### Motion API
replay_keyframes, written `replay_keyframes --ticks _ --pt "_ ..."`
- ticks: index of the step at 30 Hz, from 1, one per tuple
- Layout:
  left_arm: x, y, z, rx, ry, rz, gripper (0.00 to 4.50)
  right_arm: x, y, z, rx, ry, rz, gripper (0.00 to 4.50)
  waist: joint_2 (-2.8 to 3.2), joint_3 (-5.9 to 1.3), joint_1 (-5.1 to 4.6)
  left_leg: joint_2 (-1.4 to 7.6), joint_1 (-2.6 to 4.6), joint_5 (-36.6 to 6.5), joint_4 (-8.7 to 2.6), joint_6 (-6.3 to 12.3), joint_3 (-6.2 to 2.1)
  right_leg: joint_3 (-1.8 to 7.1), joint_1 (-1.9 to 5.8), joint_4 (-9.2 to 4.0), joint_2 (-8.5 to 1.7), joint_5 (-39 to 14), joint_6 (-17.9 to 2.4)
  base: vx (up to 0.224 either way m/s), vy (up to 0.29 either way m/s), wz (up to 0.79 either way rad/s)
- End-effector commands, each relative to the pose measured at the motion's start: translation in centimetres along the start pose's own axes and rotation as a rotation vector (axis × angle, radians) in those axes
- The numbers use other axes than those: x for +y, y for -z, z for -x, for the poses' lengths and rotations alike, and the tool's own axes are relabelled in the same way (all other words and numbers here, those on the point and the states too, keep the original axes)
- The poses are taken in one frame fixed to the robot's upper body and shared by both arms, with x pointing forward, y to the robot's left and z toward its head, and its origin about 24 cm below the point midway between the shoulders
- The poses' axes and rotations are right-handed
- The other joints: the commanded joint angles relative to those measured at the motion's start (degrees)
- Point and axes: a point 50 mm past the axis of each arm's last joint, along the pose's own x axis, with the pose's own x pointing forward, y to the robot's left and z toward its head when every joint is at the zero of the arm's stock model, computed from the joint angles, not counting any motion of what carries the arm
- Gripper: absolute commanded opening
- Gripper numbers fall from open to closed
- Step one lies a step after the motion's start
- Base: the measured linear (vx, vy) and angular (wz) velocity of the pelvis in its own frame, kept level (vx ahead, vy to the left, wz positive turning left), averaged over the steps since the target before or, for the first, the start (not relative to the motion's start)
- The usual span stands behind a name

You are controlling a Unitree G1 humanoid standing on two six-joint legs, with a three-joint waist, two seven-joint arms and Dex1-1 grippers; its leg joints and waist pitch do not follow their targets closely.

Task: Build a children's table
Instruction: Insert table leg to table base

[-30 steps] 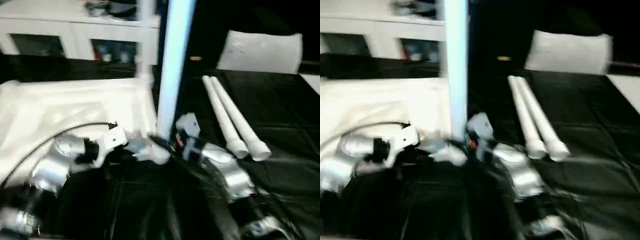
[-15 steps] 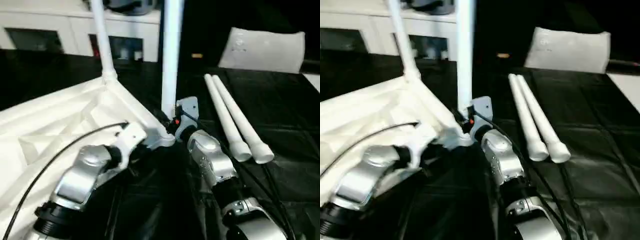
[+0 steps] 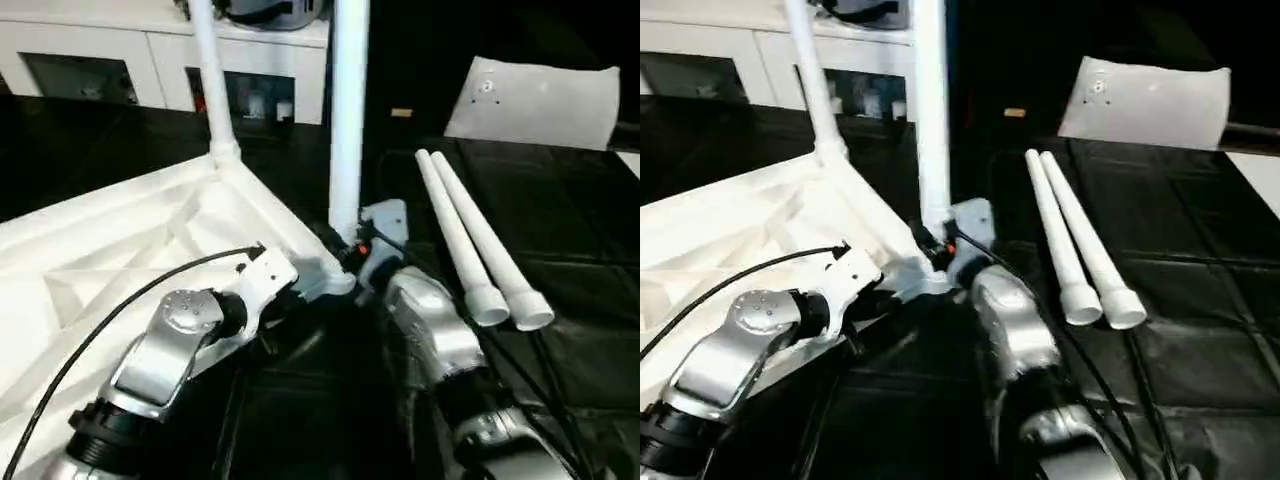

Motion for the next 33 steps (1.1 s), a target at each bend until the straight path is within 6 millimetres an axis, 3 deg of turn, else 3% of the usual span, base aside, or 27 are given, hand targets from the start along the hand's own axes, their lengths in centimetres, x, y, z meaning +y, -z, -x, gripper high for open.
replay_keyframes --ticks 1,4,9,12,15,18,23,26,30,33 --pt "1.1 -1.4 0.6 -0.071 0.001 -0.075 0.0 -0.1 2.4 1.4 0.082 -0.017 -0.053 1.9 0.96 -2.8 -0.13 2.39 0.47 -7.01 -3.42 1.32 -0.65 2.22 2.48 -3.58 -3.64 7.08 -11.55 0.0 0.0 0.0" --pt "1.6 -0.9 1.1 -0.057 0.056 -0.11 0.0 -0.3 2.5 2.6 0.071 -0.04 -0.051 1.9 1.23 -2.65 -0.02 2.45 0.54 -8.57 -3.64 0.78 -0.72 2.24 2.36 -3.94 -3.73 3.0 -11.36 0.0 0.0 0.0" --pt "2.8 -0.1 1.7 -0.035 0.059 -0.132 0.0 -0.6 2.6 3.8 0.064 -0.049 -0.044 1.9 1.26 -2.79 -0.09 2.54 0.66 -8.03 -3.58 0.23 -0.71 2.25 2.32 -3.59 -3.73 4.76 -11.8 0.0 0.0 0.0" --pt "3.1 0.0 1.9 -0.049 0.102 -0.139 0.0 -0.8 2.4 4.2 0.049 -0.047 -0.049 1.9 1.16 -2.66 -0.16 2.5 0.55 -8.8 -3.64 0.19 -0.69 2.31 2.35 -3.75 -3.89 3.11 -11.98 0.0 0.0 0.0" --pt "2.7 0.2 2.0 -0.056 0.191 -0.14 0.0 -0.7 1.1 3.7 -0.016 -0.056 -0.065 1.9 1.22 -2.73 -0.16 2.54 0.64 -8.93 -3.67 0.11 -0.71 2.37 2.27 -3.73 -3.89 2.06 -12.14 0.0 0.0 0.0" --pt "2.4 0.6 2.0 -0.038 0.257 -0.15 0.0 -0.5 -0.4 2.7 -0.079 -0.076 -0.092 1.9 1.24 -2.87 -0.21 2.55 0.68 -7.33 -3.57 0.41 -0.7 2.26 2.29 -3.38 -3.79 4.79 -12.77 0.0 0.0 0.0" --pt "2.5 0.8 1.9 -0.028 0.249 -0.158 0.0 -0.2 0.5 2.4 -0.039 -0.093 -0.092 1.9 1.32 -2.98 0.1 2.51 0.62 -5.18 -3.27 1.15 -0.55 2.18 2.39 -3.03 -3.92 8.64 -13.64 0.0 0.0 0.0" --pt "2.7 1.0 1.7 -0.013 0.229 -0.168 0.0 0.4 1.0 2.3 -0.027 -0.112 -0.107 1.9 1.13 -2.88 0.19 2.58 0.67 -5.81 -3.39 1.14 -0.57 2.16 2.39 -3.12 -3.96 7.07 -13.24 0.0 0.0 0.0" --pt "2.6 1.2 1.6 -0.007 0.233 -0.169 0.0 1.1 0.7 1.7 -0.04 -0.13 -0.129 1.9 1.07 -2.63 0.21 2.74 0.77 -9.09 -3.69 -0.04 -0.62 2.29 2.15 -3.55 -4.22 0.8 -12.8 0.0 0.0 0.0" --pt "2.6 1.2 1.6 -0.009 0.234 -0.161 0.0 1.3 0.9 1.3 -0.04 -0.13 -0.129 1.9 1.12 -2.66 0.23 2.77 0.75 -9.19 -3.72 -0.37 -0.63 2.33 2.05 -3.54 -4.23 -0.02 -12.61 0.0 0.0 0.0"
